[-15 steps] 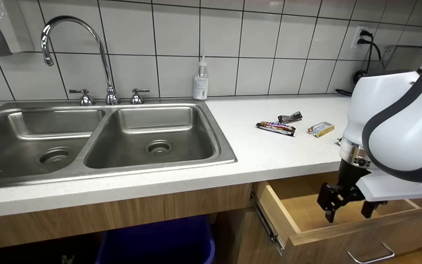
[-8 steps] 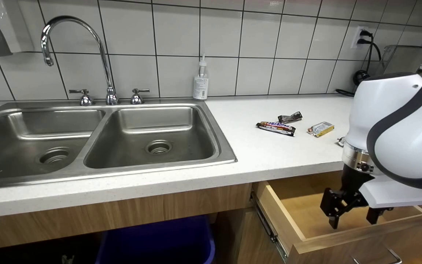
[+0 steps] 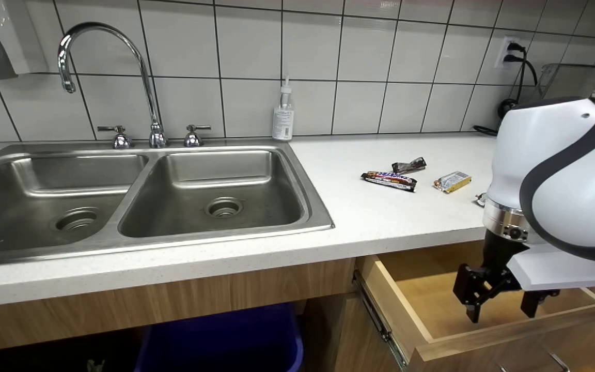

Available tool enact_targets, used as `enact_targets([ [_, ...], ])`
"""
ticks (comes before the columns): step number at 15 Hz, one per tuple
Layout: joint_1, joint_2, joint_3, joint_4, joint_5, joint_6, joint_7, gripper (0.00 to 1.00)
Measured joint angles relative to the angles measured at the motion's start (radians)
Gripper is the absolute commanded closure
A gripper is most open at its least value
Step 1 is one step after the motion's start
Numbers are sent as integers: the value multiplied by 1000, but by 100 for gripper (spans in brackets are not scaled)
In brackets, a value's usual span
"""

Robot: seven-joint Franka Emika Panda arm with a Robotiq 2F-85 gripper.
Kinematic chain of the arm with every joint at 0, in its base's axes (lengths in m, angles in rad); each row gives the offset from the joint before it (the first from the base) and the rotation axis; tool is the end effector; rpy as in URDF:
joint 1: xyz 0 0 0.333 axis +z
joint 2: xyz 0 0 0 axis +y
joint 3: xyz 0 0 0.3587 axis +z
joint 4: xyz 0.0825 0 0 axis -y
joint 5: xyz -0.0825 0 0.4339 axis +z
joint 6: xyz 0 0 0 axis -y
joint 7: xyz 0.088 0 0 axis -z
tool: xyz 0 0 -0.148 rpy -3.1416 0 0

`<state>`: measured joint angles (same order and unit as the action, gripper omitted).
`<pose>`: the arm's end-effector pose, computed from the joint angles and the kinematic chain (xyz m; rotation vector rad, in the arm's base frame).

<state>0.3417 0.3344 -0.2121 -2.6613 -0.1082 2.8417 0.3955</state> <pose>0.4041 0.0434 0.0708 2.9975 -0.2309 -0.1814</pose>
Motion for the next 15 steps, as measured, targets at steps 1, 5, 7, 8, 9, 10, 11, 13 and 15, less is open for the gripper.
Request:
enact_targets([
  [1,0,-6,0,-3,-4,-8,6,0],
  [5,0,-24,1,-22,-18,-33,25,0],
  [7,0,-26,2,-27,-18,-37,26,0],
  [8,0,-27,3,-29,-18,-38,26,0],
  [9,0,-28,3,-31,-18,-40,26,0],
  [10,0,-30,3,-34,-18,-41,27,0],
  [11,0,-31,4,-36,-19,-42,27,0],
  [13,0,-33,5,-40,-19,-45,27,0],
  [15,0,-35,5,-43,-19,-49,27,0],
])
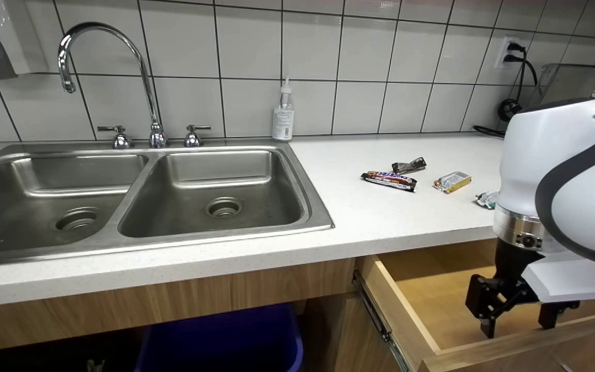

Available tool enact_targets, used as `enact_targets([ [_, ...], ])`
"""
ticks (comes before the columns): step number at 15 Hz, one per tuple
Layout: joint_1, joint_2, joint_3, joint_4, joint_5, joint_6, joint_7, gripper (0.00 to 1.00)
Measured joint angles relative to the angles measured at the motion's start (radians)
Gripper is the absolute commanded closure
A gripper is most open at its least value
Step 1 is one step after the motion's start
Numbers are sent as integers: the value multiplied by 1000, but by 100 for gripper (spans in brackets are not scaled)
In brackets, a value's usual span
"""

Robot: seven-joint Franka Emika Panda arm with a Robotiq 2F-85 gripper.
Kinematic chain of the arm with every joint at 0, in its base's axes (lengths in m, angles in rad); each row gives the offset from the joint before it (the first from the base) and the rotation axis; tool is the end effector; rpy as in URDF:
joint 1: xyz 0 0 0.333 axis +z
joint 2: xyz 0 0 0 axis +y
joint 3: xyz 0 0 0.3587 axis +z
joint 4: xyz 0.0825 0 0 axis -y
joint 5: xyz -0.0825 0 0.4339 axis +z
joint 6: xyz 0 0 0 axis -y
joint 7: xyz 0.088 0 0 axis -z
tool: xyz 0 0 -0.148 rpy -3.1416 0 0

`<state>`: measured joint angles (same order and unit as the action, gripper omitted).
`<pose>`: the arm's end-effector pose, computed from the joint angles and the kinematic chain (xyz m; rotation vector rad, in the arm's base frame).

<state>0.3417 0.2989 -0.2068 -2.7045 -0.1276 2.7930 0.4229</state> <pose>0.3801 0.0433 0.0725 2.9750 -0.2397 -0.2606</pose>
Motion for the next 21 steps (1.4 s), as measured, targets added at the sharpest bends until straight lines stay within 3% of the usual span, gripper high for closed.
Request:
enact_targets([
  [9,-14,-116,21,-5,0,-100,28,0],
  [21,-169,-314,138,29,-1,-249,22,0],
])
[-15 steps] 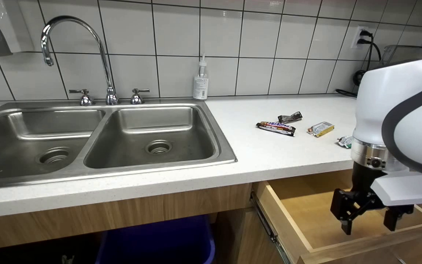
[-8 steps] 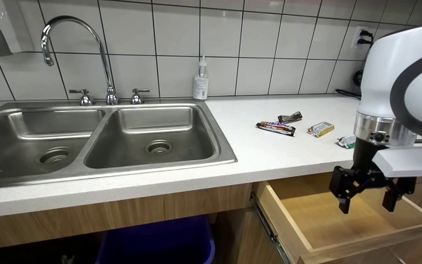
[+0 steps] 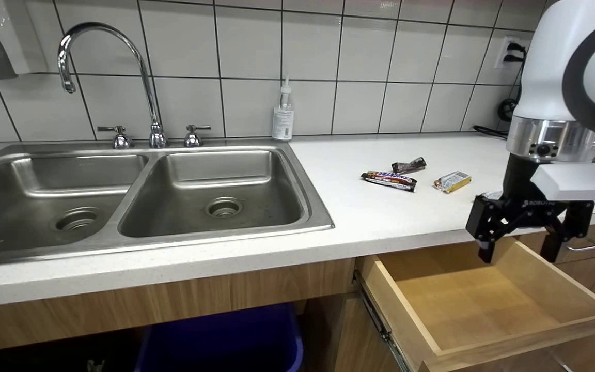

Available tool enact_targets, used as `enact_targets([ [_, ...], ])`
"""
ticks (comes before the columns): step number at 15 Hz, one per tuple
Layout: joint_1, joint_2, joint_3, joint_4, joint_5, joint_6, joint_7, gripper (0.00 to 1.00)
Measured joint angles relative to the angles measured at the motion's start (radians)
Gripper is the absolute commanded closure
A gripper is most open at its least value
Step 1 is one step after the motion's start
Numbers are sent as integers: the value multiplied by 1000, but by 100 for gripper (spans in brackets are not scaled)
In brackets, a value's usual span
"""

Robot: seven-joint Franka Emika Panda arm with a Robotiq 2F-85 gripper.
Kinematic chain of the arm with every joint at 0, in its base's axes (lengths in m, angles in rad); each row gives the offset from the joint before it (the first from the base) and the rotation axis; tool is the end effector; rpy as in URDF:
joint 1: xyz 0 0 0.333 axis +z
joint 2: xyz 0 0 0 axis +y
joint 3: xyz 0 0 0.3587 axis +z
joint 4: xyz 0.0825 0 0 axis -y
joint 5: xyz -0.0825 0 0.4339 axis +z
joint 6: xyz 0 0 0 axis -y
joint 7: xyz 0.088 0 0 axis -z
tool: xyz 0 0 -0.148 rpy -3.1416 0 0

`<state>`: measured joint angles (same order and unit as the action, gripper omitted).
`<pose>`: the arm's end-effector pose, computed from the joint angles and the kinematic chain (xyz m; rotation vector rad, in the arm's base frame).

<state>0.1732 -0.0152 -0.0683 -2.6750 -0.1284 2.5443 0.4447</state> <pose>0.4194 0.0430 0.1895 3.0245 -0.3484 -0.1423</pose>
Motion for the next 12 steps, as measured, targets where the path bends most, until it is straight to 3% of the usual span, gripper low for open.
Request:
enact_targets([
  [12,-81,7,18,161,-1,-87,-77,0],
])
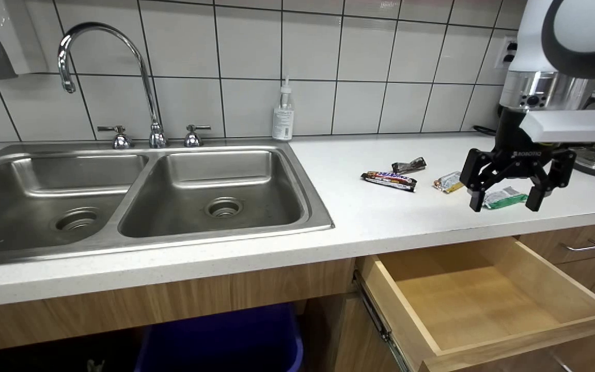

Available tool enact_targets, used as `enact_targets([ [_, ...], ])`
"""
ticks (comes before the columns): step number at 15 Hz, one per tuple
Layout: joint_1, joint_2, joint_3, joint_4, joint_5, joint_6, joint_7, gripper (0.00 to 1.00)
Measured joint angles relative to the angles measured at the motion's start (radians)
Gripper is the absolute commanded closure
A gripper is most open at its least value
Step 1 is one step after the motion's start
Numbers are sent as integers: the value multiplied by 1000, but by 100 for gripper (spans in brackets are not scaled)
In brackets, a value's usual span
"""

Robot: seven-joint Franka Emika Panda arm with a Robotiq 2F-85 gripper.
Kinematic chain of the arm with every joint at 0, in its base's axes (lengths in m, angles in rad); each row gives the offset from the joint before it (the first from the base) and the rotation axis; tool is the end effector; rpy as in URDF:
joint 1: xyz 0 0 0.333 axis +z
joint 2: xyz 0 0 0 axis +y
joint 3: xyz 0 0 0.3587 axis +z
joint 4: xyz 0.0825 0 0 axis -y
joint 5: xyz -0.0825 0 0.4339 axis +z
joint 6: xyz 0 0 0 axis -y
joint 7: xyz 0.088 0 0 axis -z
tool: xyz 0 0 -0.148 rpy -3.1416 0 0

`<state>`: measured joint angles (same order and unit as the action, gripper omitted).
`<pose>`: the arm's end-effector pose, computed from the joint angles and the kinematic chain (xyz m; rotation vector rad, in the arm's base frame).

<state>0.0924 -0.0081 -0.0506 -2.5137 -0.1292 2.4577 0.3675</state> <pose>0.4844 0.0170 0.2404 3.0353 -0.3407 -0.0471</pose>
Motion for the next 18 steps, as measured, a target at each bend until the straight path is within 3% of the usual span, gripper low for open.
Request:
enact_targets([
  [18,-19,241,-1,355,-7,-136,-186,0],
])
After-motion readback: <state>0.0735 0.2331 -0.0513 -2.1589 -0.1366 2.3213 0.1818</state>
